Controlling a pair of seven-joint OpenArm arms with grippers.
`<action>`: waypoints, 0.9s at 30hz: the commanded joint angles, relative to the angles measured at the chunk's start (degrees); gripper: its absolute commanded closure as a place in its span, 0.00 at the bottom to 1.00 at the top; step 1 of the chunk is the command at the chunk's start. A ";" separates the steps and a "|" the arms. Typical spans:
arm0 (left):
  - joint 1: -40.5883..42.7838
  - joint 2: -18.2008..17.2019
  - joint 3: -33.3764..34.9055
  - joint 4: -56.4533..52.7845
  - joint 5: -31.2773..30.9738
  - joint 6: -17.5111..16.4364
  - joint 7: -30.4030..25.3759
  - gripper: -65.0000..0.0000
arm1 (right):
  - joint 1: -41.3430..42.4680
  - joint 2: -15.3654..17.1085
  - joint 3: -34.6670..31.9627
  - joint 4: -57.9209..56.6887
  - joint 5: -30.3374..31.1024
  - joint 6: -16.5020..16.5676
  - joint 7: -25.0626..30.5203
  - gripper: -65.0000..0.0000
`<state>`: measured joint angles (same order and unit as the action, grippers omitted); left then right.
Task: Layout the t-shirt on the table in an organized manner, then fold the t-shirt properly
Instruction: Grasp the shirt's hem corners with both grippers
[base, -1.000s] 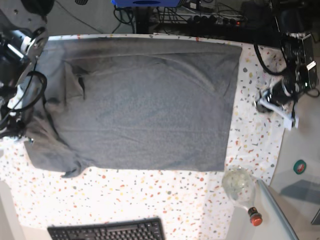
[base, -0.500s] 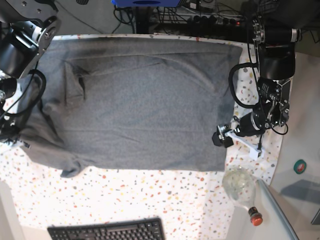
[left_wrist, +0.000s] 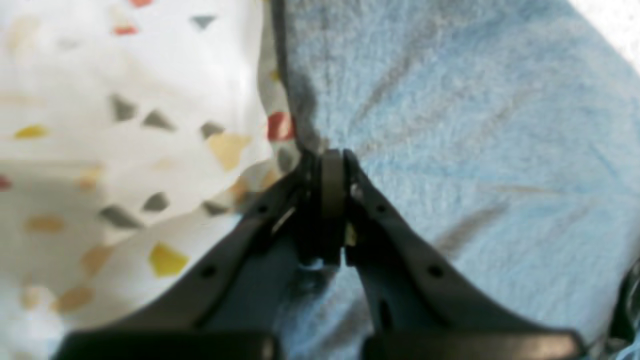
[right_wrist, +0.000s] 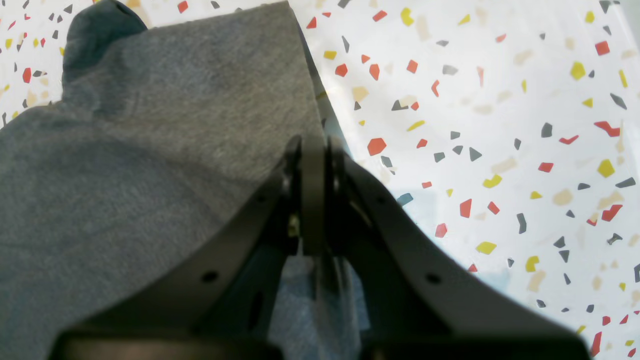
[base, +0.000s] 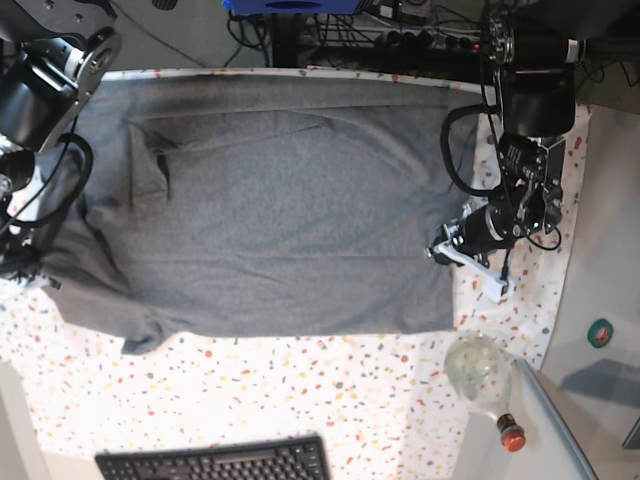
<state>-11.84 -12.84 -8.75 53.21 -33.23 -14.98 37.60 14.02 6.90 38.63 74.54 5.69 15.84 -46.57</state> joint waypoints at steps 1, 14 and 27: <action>-0.43 -1.53 -0.26 3.01 -0.57 -0.27 -0.55 1.00 | 1.23 0.97 -0.08 0.84 0.33 0.12 1.25 1.00; 10.91 -2.68 -0.26 22.53 -0.92 6.94 14.31 1.00 | 0.44 0.97 -0.08 0.75 0.42 0.12 1.25 1.00; 20.23 -2.85 -1.93 32.20 -1.01 6.94 15.45 0.84 | -0.26 0.97 -0.08 0.75 0.42 0.12 1.34 1.00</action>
<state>8.64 -14.87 -10.11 84.49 -34.00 -8.10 53.54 12.47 6.87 38.61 74.50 5.72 15.84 -46.57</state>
